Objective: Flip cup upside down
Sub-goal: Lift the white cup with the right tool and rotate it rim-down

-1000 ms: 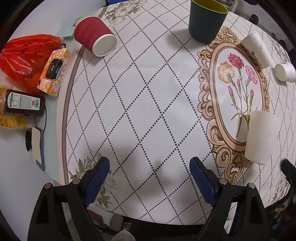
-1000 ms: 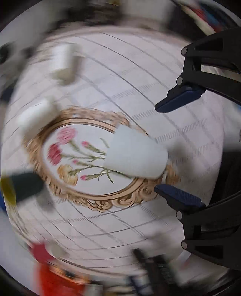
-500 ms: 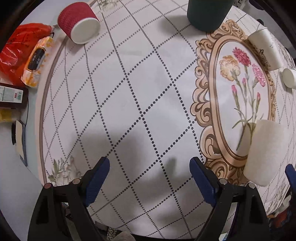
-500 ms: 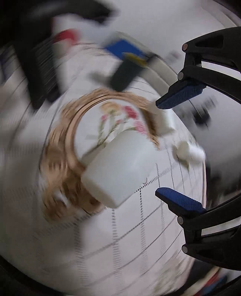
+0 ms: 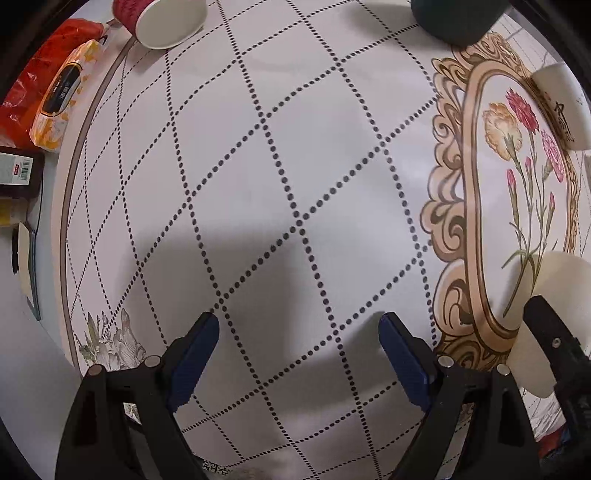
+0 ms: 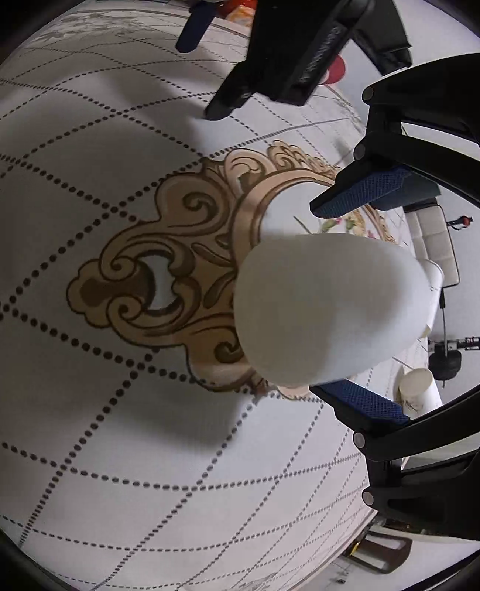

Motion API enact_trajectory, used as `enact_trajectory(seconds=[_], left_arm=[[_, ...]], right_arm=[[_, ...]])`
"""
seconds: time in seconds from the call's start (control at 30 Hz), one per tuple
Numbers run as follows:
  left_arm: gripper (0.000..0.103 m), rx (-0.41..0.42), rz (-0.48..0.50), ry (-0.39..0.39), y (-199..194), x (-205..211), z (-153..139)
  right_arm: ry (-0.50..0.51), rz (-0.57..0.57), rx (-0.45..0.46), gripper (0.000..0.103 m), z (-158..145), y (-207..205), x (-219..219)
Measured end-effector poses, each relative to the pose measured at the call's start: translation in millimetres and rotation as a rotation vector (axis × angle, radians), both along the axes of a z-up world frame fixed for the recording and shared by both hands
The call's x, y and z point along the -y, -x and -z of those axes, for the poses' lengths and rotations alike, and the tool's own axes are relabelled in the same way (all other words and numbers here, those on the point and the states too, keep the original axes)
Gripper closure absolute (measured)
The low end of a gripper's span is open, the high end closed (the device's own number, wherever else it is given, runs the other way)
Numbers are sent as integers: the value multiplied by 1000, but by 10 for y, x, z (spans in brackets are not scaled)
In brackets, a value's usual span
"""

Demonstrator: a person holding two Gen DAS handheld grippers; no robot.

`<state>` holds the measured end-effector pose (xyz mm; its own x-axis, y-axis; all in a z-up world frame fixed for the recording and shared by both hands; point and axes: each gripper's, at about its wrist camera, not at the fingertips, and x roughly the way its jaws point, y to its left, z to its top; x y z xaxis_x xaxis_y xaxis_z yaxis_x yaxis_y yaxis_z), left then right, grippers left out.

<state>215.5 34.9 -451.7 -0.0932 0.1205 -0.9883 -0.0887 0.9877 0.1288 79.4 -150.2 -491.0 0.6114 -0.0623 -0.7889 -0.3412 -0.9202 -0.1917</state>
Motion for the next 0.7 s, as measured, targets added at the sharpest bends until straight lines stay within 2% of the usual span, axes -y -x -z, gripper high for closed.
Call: enact_trajectory(seconds=[0.2,0.33,0.4,0.5,0.6,0.7], left_arm=[[14,7,-2,-2,-90,-165,-17],[14,17,4,-8,-149,-230,-27],[14,18,7,-8,-178,-224,-25],[14,16,6,-8,-179,-269,-11],[14,14,3,-11,-169,-239,3],[14,15,3,-15,-153,-219,21]], right_arm=[[22,-9,-20,18,79,-156,65],[23,-7,-30,29,109,-310,81],[17,-9,-33,29,125,-374,103],[17,-5,-30,29,155,-239,43],[6,29,-36,29,149,-231,-12],[-14,142,-37,30,79,-376,-166]])
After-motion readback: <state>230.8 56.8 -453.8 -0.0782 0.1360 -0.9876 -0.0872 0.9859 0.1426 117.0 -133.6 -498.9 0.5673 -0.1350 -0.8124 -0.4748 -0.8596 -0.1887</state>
